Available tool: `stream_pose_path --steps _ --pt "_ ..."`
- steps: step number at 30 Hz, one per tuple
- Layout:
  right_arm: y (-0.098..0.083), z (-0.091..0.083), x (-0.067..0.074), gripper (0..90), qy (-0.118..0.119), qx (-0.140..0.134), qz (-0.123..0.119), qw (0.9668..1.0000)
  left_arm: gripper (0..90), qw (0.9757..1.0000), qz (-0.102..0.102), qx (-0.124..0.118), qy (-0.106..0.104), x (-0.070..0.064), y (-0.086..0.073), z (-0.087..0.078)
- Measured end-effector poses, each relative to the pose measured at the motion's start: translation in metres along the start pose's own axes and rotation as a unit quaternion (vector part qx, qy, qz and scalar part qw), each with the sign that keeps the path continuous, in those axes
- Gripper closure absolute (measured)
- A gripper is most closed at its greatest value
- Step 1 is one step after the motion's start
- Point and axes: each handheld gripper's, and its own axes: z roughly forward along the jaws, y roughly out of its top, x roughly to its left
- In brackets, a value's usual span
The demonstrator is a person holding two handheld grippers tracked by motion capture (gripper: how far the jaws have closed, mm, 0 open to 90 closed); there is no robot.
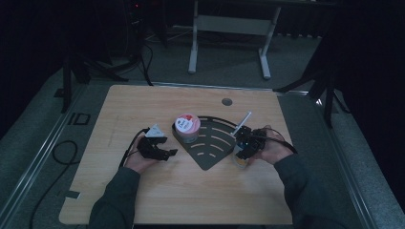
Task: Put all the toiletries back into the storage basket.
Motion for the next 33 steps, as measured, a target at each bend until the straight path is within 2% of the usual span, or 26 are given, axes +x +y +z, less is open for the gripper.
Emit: stream_pose_path --steps 8,16,24,28,33 --pt "0.000 0.000 -0.001 54.0 0.002 -0.004 0.001 1.0000 25.7 0.9999 0.007 0.009 0.002 -0.004 -0.002 0.004" --pt "0.000 0.000 -0.001 54.3 0.000 -0.007 -0.001 1.0000 25.6 0.9999 0.005 0.013 0.001 -0.004 -0.004 0.007" --pt "0.007 -0.002 0.008 54.4 0.008 -0.015 -0.015 0.9997 25.7 0.9998 0.007 0.020 0.002 -0.004 -0.005 0.008" --pt "0.011 -0.006 0.012 54.5 0.020 -0.023 -0.021 0.9993 25.6 0.9998 0.006 0.019 0.002 -0.004 -0.006 0.008" --pt "0.022 -0.008 0.019 54.5 0.024 -0.032 -0.030 0.9988 25.6 0.9998 0.006 0.020 0.002 -0.004 -0.006 0.009"
